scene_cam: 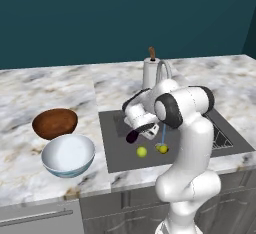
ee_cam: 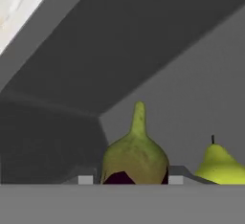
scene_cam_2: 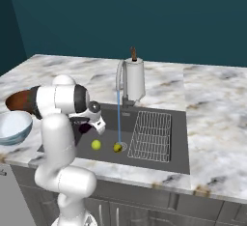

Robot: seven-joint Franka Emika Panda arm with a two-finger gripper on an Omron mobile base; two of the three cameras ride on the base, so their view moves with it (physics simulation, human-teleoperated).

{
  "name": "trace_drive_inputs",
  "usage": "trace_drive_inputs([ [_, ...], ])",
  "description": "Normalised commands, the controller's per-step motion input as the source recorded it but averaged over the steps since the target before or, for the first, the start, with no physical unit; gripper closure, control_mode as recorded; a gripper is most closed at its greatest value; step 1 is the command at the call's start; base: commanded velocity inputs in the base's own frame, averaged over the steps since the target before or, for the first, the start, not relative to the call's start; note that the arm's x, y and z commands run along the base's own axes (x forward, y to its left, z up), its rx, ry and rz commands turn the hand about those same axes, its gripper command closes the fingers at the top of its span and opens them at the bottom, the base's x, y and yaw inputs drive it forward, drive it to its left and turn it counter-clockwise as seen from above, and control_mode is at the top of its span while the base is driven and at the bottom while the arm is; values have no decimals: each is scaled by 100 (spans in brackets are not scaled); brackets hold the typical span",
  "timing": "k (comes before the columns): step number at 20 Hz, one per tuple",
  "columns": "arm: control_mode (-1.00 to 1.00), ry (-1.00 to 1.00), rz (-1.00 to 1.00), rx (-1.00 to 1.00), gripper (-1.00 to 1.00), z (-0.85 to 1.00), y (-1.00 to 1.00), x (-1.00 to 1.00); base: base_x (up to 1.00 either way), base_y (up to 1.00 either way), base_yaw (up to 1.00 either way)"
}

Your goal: Pick the pears from the sink and place them in one bowl. Place the eggplant in the other bowl. Then turn off the sink faucet.

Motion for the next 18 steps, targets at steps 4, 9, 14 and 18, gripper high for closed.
trace_drive_inputs([
  [4,-100,-23,-5,10,100,100,0,-31,0,0,0],
  [9,-100,-3,-2,9,100,100,0,-28,0,0,0],
  [14,-100,7,0,9,100,100,0,-5,0,0,0],
  [18,-100,17,3,7,100,100,-5,5,0,0,0],
])
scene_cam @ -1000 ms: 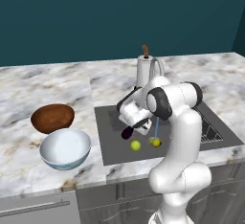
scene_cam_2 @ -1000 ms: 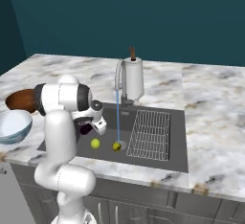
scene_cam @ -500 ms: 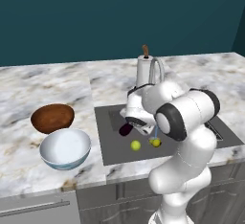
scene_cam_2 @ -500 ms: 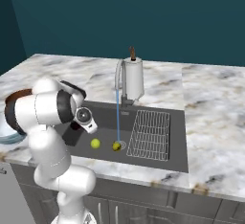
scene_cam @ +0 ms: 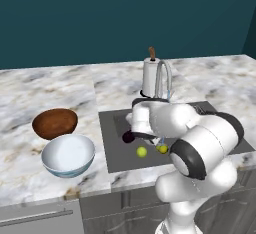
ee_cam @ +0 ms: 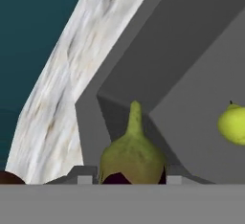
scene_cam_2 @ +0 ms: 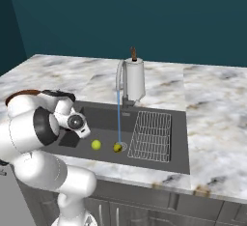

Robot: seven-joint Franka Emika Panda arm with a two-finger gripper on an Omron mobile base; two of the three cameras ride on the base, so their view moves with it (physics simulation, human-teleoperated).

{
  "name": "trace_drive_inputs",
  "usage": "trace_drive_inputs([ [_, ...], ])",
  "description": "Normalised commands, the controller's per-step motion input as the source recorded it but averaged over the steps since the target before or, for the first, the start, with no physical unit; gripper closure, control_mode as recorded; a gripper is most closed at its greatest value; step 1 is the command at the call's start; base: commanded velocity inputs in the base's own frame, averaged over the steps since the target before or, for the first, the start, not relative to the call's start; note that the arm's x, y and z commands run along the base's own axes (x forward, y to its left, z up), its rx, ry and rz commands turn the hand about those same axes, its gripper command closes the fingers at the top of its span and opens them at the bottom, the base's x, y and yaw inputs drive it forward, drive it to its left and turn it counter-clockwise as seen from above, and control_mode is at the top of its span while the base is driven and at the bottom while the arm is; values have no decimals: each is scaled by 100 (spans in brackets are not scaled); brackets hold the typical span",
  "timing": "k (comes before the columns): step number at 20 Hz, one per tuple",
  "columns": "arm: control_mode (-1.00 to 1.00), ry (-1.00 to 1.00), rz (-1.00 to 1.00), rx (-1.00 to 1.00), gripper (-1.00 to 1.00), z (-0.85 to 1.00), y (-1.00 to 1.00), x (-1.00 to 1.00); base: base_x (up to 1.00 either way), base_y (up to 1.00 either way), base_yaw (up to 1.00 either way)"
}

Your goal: Pick the pears from the sink and place them in one bowl. Place the eggplant in the other bowl. Then turn off the sink faucet.

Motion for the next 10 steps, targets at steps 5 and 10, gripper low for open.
trace_drive_inputs([
  [5,-100,24,7,8,100,100,-7,17,0,0,0],
  [10,-100,20,6,7,100,100,-9,25,0,0,0],
])
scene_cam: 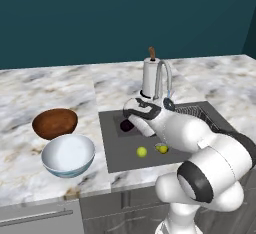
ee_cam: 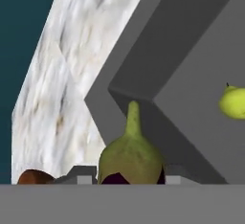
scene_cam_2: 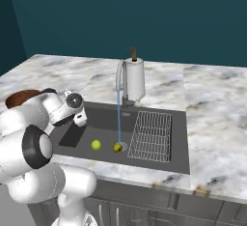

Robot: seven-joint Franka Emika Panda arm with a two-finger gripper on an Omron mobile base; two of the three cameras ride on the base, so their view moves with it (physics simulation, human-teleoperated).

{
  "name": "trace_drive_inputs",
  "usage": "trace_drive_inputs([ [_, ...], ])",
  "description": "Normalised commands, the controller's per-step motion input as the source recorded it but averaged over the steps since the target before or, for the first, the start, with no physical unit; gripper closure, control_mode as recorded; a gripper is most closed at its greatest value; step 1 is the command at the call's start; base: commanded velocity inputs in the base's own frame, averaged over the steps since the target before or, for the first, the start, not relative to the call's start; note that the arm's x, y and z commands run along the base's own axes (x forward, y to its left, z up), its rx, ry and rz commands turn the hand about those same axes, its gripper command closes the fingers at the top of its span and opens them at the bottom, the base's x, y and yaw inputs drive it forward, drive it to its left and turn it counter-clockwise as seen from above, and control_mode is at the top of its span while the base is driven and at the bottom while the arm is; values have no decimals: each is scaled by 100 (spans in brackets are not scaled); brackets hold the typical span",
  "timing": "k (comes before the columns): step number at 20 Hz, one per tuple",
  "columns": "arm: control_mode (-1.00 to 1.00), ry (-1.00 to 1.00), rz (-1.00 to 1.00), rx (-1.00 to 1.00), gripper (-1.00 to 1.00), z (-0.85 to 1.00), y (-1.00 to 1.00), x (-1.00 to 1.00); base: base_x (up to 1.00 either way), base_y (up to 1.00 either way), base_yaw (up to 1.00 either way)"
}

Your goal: Pick the pears from the sink and place them in one bowl. Place the eggplant in the other bowl. Then turn off the sink faucet.

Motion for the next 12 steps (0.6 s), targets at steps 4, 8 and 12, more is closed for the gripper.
trace_drive_inputs([
  [4,-100,9,3,7,100,63,0,31,0,0,0],
  [8,-100,35,9,3,100,-12,6,53,0,0,0],
  [12,-100,7,12,20,100,-61,3,41,0,0,0],
])
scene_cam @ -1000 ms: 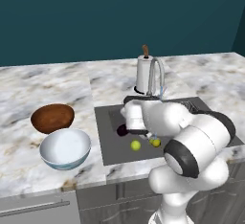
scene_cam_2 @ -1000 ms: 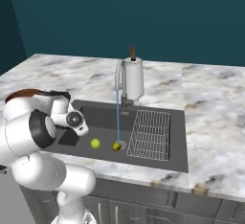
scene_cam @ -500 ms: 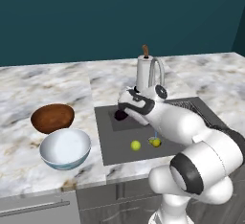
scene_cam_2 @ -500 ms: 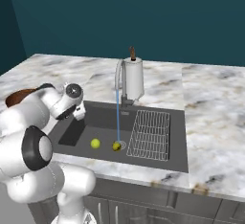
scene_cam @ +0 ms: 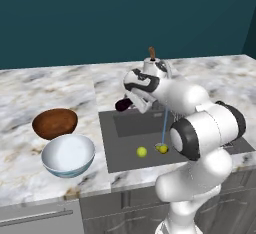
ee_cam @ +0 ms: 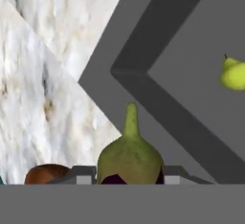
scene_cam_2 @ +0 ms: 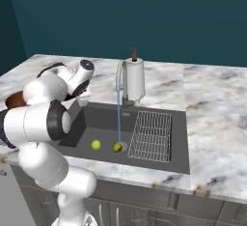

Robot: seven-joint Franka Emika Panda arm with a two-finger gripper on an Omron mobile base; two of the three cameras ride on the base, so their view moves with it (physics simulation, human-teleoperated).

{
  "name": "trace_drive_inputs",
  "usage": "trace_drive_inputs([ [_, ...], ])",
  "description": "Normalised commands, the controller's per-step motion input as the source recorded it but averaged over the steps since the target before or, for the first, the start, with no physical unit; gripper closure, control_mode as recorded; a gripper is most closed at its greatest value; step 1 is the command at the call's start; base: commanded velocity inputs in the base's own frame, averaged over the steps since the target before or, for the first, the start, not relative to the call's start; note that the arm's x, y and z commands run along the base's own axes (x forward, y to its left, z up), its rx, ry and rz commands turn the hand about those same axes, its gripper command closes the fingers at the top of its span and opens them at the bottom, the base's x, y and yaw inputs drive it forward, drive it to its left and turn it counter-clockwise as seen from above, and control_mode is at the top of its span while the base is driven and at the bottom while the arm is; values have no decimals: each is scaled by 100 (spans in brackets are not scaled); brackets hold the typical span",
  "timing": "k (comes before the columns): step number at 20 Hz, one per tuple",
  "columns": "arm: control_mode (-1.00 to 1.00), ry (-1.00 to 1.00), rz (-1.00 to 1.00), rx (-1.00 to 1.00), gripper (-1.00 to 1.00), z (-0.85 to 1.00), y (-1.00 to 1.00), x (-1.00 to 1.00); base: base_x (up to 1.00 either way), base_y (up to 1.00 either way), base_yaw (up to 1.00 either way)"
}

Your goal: Pick the pears from the sink and place them in one bowl. Place the eggplant in the other bowl. Then turn off the sink faucet.

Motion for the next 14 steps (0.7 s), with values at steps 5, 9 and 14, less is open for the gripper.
trace_drive_inputs([
  [5,-100,-8,8,36,100,-35,15,4,0,0,0],
  [9,-100,-13,2,23,100,-26,52,-9,0,0,0],
  [14,-100,-9,0,7,100,10,79,-13,0,0,0],
])
